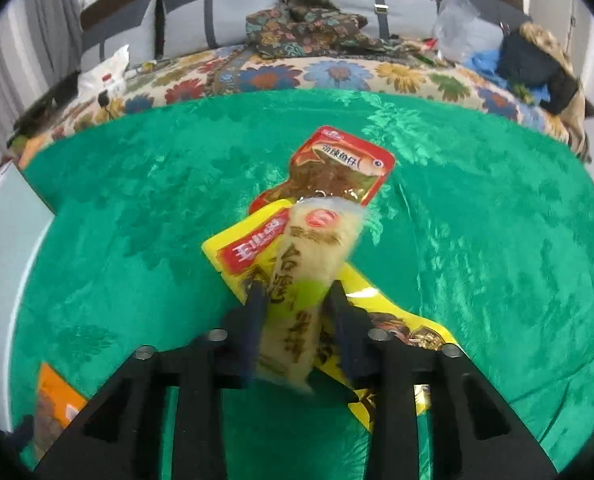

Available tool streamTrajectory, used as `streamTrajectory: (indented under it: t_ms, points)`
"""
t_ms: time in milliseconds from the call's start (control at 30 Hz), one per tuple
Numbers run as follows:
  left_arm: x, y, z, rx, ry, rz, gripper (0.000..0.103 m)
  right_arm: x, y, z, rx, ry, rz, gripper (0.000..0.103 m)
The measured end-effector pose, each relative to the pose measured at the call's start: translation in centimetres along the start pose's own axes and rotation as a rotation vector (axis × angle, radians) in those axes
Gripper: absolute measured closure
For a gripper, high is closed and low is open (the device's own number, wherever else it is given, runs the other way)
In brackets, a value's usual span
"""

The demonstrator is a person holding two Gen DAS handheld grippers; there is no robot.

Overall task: Organize snacks
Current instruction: 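Grasp the white rice-cake pack with the right tool while the left tool holds the jerky bag, then hold the jerky bag and rice-cake pack in both tools above the cloth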

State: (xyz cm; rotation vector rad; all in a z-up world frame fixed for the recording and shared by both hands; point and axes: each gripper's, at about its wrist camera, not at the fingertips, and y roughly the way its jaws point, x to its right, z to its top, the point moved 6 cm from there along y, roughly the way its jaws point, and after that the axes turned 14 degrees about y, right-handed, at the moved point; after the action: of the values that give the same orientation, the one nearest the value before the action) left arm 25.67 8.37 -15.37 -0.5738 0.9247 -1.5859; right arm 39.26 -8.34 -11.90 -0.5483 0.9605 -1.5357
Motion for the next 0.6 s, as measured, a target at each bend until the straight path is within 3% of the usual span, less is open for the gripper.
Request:
streamTrajectory:
  t_ms: [167,333,433,567,600]
  points:
    - [0.0,0.0,0.0,0.0,0.001,0.001,0.0,1.5,-3.9,-1.7,-0.052,-0.033,0.117,0.078]
    - [0.0,0.0,0.0,0.0,0.002,0.002,0.0,4.9,-8.8,-6.5,-0.188,-0.098,0.205,0.078]
    - [0.0,0.1,0.1,0.0,0.002,0.002,0.0,8.1,-11.1,-10.7,-0.237,-0.14,0.172,0.078]
    - [0.0,0.1,0.1,0.0,0.002,0.002,0.0,9.6,-12.0,-14.3,-0.167,-0.204,0.12,0.073]
    - [0.0,0.1,0.1,0.0,0.002,0.002,0.0,9.6,-12.2,-15.0,-0.136,-0.213,0.107,0.065]
